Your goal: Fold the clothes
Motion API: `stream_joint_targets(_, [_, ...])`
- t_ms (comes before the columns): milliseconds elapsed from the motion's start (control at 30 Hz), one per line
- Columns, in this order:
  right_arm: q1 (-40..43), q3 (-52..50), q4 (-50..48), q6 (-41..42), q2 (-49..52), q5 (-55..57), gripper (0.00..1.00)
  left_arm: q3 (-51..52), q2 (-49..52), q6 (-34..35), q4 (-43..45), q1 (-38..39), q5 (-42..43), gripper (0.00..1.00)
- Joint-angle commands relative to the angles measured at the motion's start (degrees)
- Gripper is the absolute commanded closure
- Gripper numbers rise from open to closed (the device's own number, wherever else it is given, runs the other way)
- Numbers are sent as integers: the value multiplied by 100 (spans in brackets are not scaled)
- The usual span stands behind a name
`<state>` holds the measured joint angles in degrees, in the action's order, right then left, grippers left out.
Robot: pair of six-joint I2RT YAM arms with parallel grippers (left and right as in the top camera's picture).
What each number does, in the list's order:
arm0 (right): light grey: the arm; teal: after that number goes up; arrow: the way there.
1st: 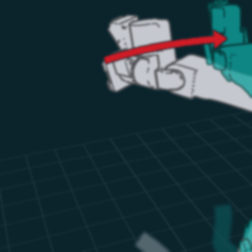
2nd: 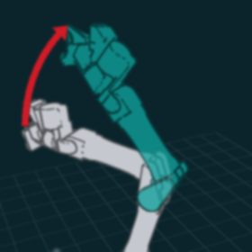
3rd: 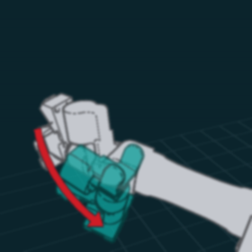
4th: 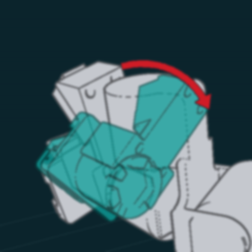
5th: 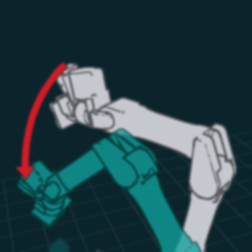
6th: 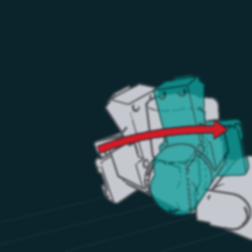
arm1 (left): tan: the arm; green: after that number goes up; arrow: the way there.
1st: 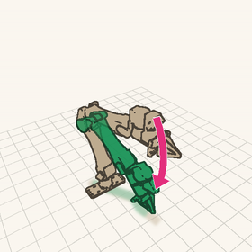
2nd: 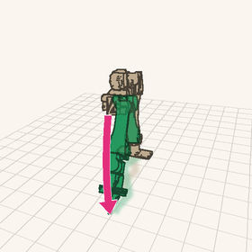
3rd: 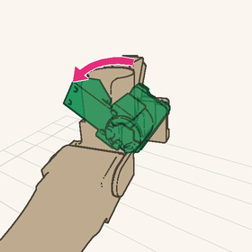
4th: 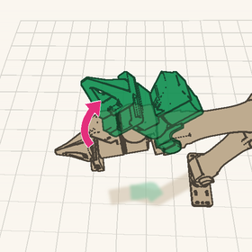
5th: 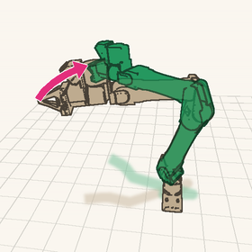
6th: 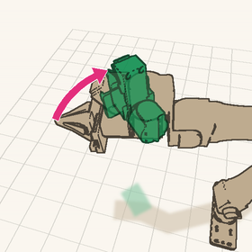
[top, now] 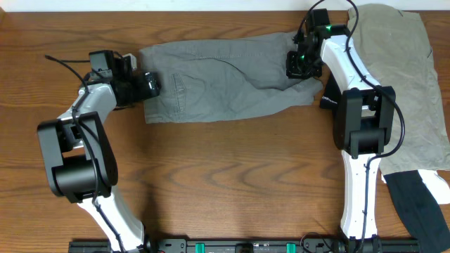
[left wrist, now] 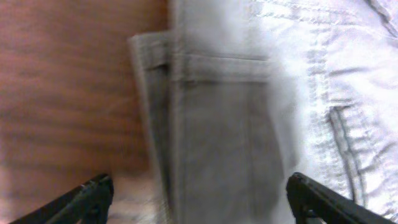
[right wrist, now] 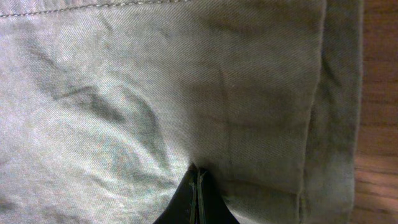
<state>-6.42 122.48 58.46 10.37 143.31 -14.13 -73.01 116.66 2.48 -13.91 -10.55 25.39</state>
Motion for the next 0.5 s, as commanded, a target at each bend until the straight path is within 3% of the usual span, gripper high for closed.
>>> stream_joint_targets(0, [-79,-39,-39,-35,190,66,99,-13,302,-33,-7,223,269,13])
stream_joint_targets(100, [-79,-39,-39,-35,190,66,99,-13,348,-35,17,413,245,15])
stream_joint_targets(167, [-79,-39,-39,-35,190,66,99,-13,361,-35,52,494,243,23])
stream_joint_targets(267, [-79,-39,-37,-35,190,66,99,-13,369,-24,101,518,219,51])
stream_joint_targets(467, [-79,-39,4,-35,190,63,99,-15,337,264,162,229,229,94])
